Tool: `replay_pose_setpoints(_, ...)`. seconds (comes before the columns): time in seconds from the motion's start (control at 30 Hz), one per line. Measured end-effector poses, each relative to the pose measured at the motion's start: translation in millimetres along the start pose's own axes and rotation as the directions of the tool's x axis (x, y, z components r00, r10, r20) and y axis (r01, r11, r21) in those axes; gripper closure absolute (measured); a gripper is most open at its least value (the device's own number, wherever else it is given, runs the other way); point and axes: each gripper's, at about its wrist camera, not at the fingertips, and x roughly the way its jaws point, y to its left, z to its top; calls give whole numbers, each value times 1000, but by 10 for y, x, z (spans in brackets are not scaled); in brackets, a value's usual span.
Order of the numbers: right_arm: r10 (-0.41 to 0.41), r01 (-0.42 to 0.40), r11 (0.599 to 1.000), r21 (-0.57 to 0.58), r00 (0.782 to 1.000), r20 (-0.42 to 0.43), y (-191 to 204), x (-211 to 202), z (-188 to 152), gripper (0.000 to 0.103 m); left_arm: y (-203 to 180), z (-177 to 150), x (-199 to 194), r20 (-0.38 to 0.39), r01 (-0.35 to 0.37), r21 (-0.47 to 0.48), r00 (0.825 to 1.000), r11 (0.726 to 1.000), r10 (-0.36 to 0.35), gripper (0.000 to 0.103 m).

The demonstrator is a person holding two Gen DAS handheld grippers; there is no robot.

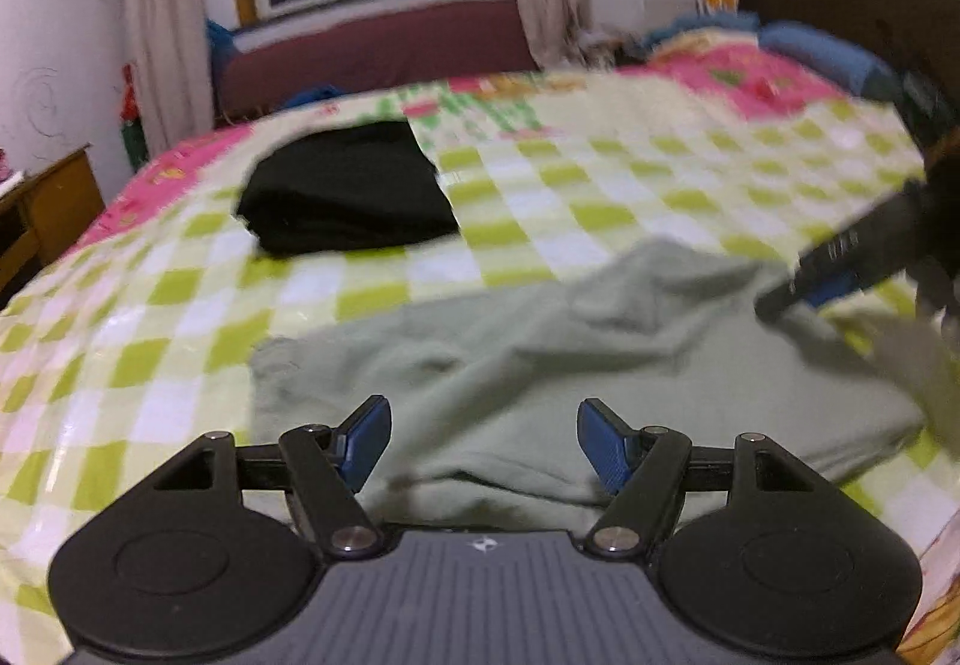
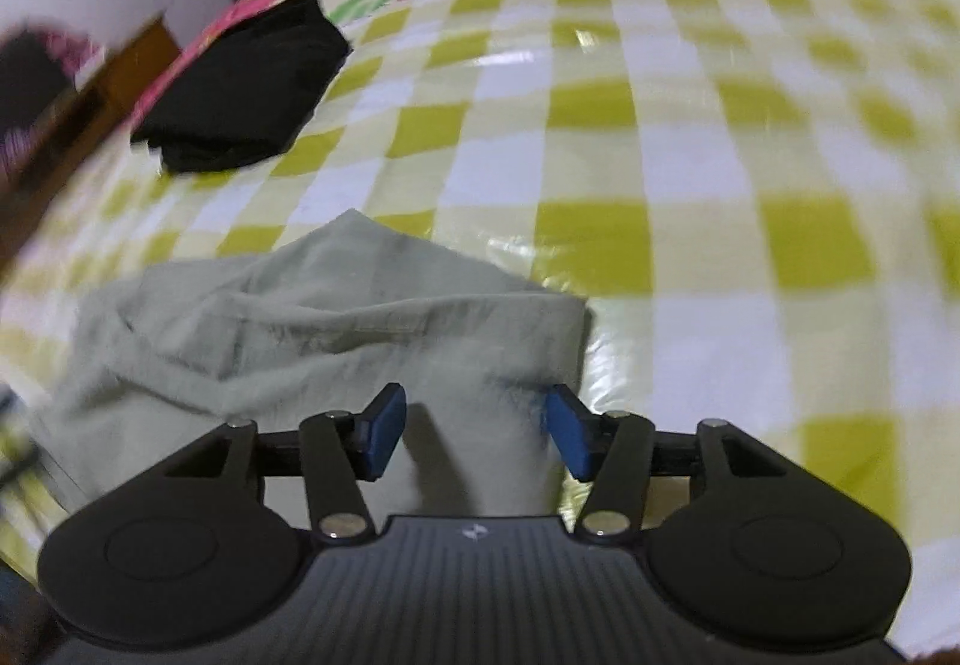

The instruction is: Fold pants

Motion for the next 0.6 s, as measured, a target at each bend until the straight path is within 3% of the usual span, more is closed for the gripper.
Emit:
replay_pose_setpoints(0.03, 10, -10, 1000, 13, 1000, -7, -21, 1, -7, 91, -43, -15, 55, -28, -4, 11, 1000, 1000, 4, 21)
replay_pose_setpoints(0.07, 33, -33, 999, 37, 999, -13, -65, -17, 14, 95, -89, -30, 94, -52, -3, 18, 999, 1000, 4, 21)
replay_pose_setpoints(0.13, 26, -26, 999, 26, 1000, -2, -147, -110, 75, 97, -172, -53, 130, -87, 30, 9, 996, 1000, -29, 21)
replay_pose_setpoints(0.2, -77, 77, 996, -33, 997, 29, -259, -194, 158, 100, -311, -81, 174, -123, 79, 11, 989, 997, -77, 21)
replay_pose_setpoints(0.3, -192, 193, 981, -25, 981, 25, -554, -277, 310, 101, -583, -96, 221, -141, 82, 99, 988, 992, -67, 17)
replay_pose_setpoints(0.37, -210, 210, 978, 4, 977, 37, -668, -370, 349, 97, -632, -64, 234, -143, 94, 98, 987, 991, -80, 16)
replay_pose_setpoints(0.5, -113, 120, 991, -53, 986, 122, -438, -686, 339, 97, -610, -16, 124, -146, 108, 108, 985, 988, -92, 16)
replay_pose_setpoints(0.6, 46, -31, 981, -194, 996, 76, 60, -624, 253, 97, -541, 24, 4, -125, 96, 114, 989, 989, -82, 16)
